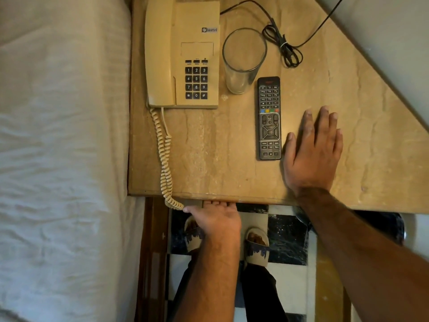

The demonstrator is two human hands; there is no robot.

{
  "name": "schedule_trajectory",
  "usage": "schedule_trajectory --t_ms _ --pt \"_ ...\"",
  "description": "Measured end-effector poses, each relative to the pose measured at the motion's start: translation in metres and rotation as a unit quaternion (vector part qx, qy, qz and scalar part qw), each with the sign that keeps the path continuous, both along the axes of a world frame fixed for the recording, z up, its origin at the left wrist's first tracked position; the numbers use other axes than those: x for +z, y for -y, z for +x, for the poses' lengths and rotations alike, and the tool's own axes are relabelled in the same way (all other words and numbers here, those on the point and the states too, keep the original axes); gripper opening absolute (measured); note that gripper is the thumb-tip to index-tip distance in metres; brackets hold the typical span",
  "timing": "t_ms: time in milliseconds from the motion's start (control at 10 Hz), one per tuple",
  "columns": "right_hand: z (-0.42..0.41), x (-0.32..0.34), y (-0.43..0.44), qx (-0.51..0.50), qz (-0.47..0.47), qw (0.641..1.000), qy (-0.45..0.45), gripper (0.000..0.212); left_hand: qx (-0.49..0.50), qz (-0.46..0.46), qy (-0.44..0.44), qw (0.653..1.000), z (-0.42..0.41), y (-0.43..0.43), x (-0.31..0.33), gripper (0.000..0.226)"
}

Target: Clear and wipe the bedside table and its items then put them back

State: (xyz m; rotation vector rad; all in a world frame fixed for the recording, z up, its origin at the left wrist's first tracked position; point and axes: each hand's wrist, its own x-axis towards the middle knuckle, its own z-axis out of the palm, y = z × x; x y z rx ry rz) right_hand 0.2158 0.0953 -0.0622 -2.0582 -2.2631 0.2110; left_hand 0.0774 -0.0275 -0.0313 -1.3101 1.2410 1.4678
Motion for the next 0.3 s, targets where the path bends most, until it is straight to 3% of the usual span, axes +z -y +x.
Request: schedule_trajectory --t_ms 200,300 --pt "0.002 0.009 -0.002 0.0 -0.079 0.995 -0.066 0.072 -0.198 0.029 -0.043 0.979 0.013 0.008 0.057 0.092" --pt "0.008 0.041 -0.009 -0.009 -0.183 0.967 -0.175 0.078 -0.323 0.066 -0.148 0.932 -0.006 -0.006 0.124 0.072"
